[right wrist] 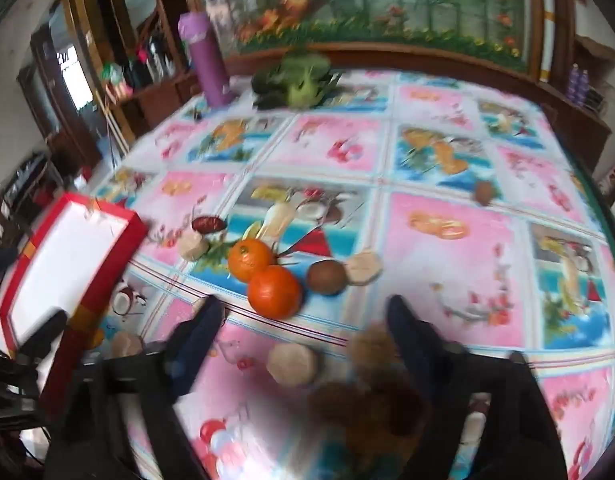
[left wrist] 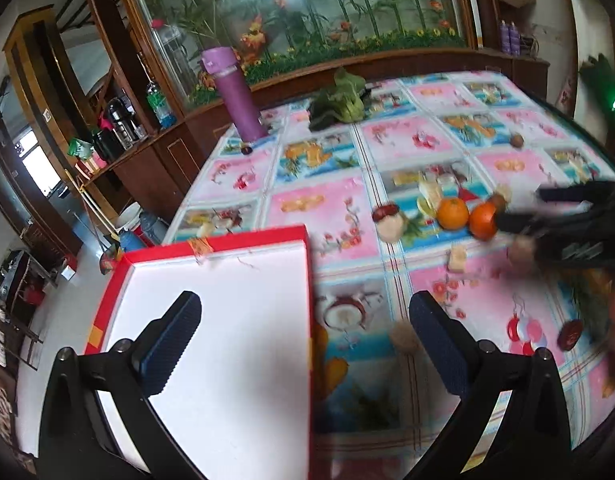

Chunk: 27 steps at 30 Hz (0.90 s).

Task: Organize fruits
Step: 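Grasp an orange with the right tool while the left tool grasps another orange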

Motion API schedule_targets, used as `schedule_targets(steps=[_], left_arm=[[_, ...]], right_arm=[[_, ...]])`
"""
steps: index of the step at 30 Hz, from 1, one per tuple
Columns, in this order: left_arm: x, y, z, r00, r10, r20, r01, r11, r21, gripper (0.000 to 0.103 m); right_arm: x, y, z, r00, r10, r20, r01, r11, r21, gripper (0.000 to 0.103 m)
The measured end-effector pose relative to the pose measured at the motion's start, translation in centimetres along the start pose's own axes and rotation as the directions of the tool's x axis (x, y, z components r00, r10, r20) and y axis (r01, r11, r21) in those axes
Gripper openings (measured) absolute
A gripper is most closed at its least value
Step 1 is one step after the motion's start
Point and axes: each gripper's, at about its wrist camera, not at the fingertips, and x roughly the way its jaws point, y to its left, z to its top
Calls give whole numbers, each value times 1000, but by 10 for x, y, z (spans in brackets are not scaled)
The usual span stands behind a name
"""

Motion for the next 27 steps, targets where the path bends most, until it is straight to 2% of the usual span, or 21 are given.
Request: schedule_targets(steps=[2, 3, 4, 7, 9, 10, 13, 17, 19, 21, 24, 27], left_arm=[[2, 5, 6, 1000, -27, -7, 27, 999, -24, 103], [4, 9, 10, 999, -44, -14, 43, 999, -32, 103], [6, 12, 13, 998, -66, -18, 65, 997, -45, 103], [9, 15, 19, 994, -108, -34, 107, 993, -48, 103], [15, 13, 24, 990, -128, -57, 125, 991, -53, 103], [17, 12, 25, 989, -139, -52, 136, 989, -58, 103], [26, 4, 32, 986, -145, -84, 142, 989, -39, 103], [42, -13, 41, 971, -170, -167, 174, 985, 8, 103], [48, -25, 45, 970, -167, -177, 179, 983, 52, 103], [50, -37, 49, 971, -179, -156, 192, 979, 73, 103], [59, -58, 56, 963, -219, -155, 235, 967, 98, 103], [68, -78, 62, 960, -237, -147, 256, 958, 129, 102]], right_arm=[[12, 0, 0, 998, 22, -58, -21, 1000, 12, 57], [15, 0, 0, 997, 24, -71, -23, 1000, 16, 56], [12, 0, 0, 999, 16, -49, -16, 1000, 8, 55], [14, -2, 1, 997, 62, -43, -60, 998, 28, 54], [23, 0, 2, 997, 49, -64, -48, 999, 18, 48], [22, 1, 2, 998, 42, -45, -42, 999, 6, 46], [23, 1, 4, 995, 87, -40, -87, 996, -2, 32], [23, -10, 5, 990, 132, -40, -131, 991, 32, 32], [13, -26, 10, 984, 175, -8, -174, 980, 96, 32], [-3, -49, 15, 973, 223, 67, -231, 955, 184, 32], [-24, -80, 18, 961, 215, 175, -258, 925, 280, 32], [-30, -99, 16, 948, 229, 219, -297, 883, 363, 32]])
